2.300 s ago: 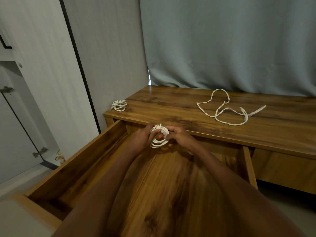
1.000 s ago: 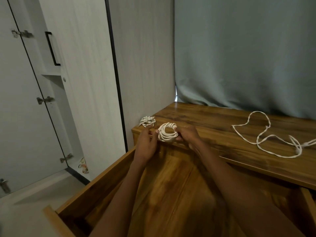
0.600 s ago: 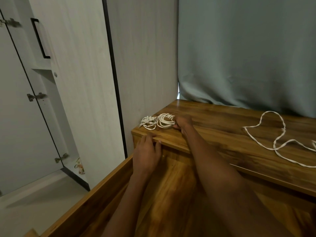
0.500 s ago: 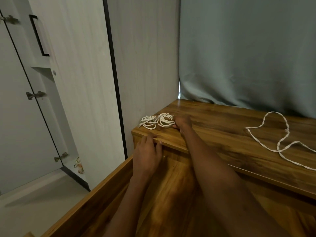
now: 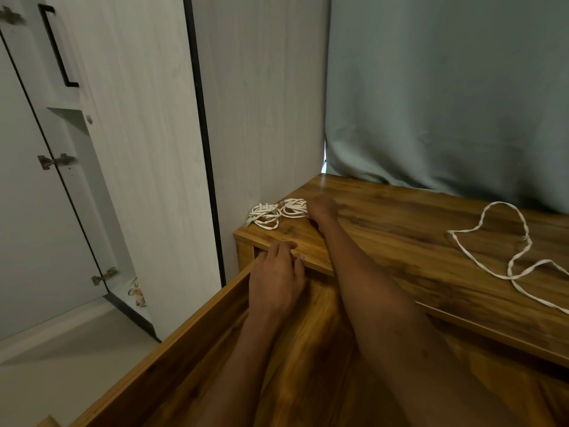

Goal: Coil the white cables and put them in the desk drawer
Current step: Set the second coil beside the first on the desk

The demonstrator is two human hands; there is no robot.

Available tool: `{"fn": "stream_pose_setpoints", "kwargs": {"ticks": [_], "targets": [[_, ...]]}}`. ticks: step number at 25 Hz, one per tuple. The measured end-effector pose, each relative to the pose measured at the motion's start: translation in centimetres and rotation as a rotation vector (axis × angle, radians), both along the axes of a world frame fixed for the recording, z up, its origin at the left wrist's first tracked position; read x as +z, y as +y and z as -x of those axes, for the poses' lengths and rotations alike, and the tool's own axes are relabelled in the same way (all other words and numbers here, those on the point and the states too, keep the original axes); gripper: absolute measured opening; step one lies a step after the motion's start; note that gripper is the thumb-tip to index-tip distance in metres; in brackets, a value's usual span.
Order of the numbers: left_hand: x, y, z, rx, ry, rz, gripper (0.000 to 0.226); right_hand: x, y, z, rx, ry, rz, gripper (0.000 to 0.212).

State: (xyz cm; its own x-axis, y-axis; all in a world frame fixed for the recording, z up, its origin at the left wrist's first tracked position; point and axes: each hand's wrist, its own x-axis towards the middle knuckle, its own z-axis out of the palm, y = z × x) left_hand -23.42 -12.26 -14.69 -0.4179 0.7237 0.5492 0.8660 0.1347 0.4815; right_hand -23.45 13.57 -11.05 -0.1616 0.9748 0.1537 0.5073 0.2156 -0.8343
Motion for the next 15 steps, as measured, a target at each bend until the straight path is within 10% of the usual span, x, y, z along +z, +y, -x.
{"fn": "stream_pose_setpoints", "kwargs": {"ticks": [15], "targets": [[-0.3, 0.3, -0.4, -0.029, 0.094, 0.072, 0.037, -1.9, -1.0, -0.8, 0.197, -0.29, -0.414, 0.047]]}}
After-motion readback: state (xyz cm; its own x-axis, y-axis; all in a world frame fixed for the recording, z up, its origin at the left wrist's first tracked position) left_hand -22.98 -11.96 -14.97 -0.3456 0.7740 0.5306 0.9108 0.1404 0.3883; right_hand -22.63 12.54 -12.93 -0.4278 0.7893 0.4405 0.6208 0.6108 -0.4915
